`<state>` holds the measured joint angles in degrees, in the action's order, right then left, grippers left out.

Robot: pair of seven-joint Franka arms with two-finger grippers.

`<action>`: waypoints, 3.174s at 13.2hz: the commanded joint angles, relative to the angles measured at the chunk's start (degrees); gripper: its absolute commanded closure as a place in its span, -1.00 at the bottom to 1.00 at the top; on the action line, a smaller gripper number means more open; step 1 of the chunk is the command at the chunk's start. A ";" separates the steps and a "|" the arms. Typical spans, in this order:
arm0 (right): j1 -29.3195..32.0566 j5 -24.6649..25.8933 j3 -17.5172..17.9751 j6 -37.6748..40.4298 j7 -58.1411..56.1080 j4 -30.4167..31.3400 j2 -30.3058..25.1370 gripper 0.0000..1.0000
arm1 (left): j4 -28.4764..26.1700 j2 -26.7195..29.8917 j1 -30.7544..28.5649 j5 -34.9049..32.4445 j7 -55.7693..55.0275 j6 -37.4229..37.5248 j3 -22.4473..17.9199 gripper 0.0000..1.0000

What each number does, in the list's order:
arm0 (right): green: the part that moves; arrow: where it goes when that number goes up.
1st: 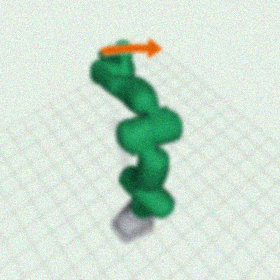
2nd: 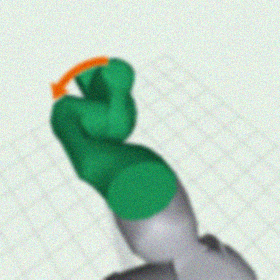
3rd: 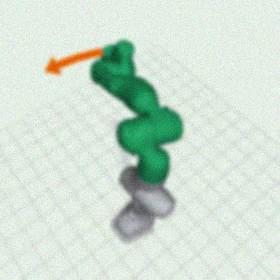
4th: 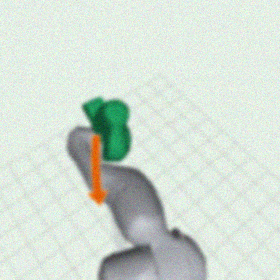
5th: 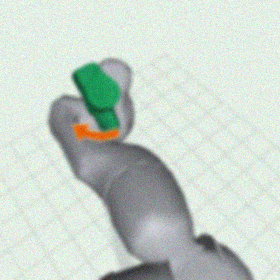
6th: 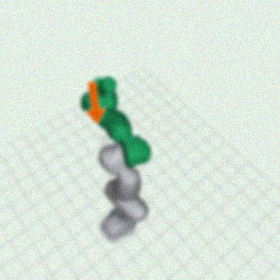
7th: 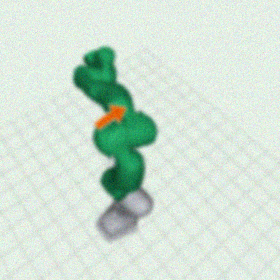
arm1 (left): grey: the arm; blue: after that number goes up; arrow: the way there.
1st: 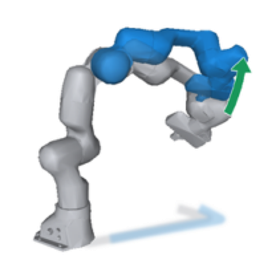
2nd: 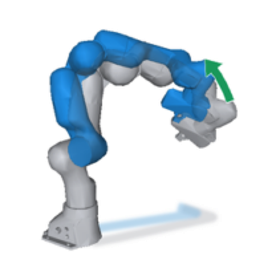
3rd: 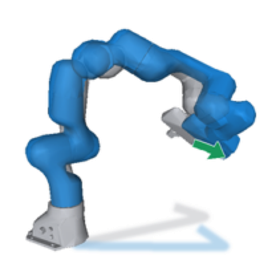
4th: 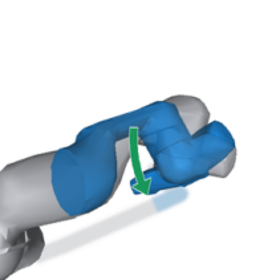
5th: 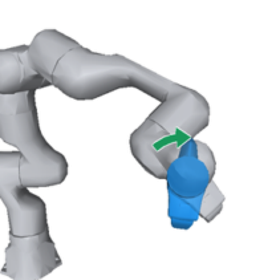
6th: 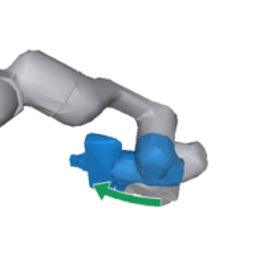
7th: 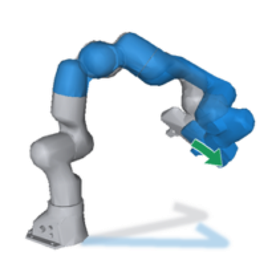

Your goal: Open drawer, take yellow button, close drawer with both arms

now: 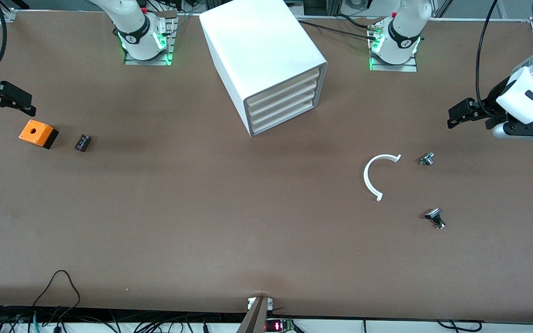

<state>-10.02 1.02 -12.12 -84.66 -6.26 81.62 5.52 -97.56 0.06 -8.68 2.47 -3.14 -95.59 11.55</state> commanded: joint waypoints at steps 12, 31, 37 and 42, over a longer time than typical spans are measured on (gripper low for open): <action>0.17 -1.19 -0.01 -1.47 3.88 0.47 -0.34 -1.00 | 1.41 -0.67 -0.11 -0.62 0.24 -2.06 0.67 -1.00; 0.09 -0.33 -0.10 -2.00 3.71 0.74 -0.34 -1.00 | 1.41 -0.94 -0.11 -0.62 0.41 -1.88 0.67 -1.00; 0.00 -0.66 -0.01 -2.09 4.06 0.74 -0.34 -1.00 | 1.41 -0.94 -0.11 -0.62 0.41 -1.79 0.67 -1.00; 0.00 -1.02 -0.10 -2.09 3.97 0.74 -0.42 -1.00 | 1.76 -1.89 0.85 -0.62 0.67 1.99 1.02 -1.00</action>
<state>-9.95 0.51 -12.27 -86.18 -2.93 81.79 5.61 -97.51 -0.26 -8.26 2.43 -3.04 -95.25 12.38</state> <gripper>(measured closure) 0.000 0.000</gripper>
